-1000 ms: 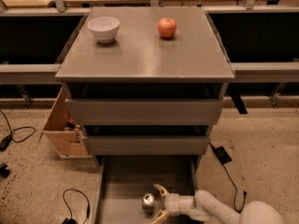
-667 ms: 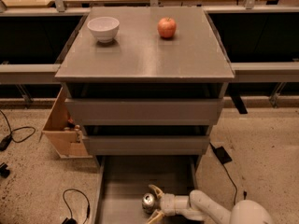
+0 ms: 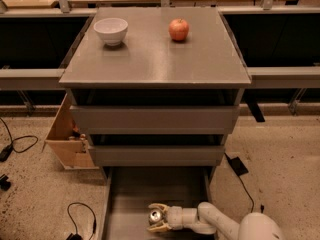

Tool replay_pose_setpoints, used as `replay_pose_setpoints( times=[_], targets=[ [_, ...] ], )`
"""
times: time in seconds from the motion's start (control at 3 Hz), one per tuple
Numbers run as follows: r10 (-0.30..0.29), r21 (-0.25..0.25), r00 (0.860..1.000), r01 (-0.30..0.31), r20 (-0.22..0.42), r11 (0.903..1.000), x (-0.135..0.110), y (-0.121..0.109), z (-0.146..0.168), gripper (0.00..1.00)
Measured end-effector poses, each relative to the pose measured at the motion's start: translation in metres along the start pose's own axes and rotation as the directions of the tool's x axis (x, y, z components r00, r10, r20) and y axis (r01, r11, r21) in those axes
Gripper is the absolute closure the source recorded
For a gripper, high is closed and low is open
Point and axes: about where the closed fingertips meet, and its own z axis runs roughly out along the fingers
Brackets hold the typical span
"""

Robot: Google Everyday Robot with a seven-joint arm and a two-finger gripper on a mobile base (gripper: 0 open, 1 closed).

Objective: Pick 7up can from bottom drawer and place on counter

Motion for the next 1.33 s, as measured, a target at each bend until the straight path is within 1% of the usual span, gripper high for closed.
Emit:
replay_pose_setpoints(
  times=[0.33, 0.67, 1.0, 1.33],
  targets=[
    [0.005, -0.001, 1.000, -0.005, -0.001, 1.0000, 0.000, 0.003, 0.001, 0.65],
    [0.027, 0.038, 0.998, -0.025, -0.054, 0.9989, -0.016, 0.000, -0.018, 0.89],
    [0.102, 0.056, 0.990, -0.097, -0.094, 0.9937, -0.058, 0.009, -0.052, 1.00],
    [0.192, 0.045, 0.978, -0.189, -0.082, 0.9809, -0.137, 0.008, -0.099, 1.00]
  ],
)
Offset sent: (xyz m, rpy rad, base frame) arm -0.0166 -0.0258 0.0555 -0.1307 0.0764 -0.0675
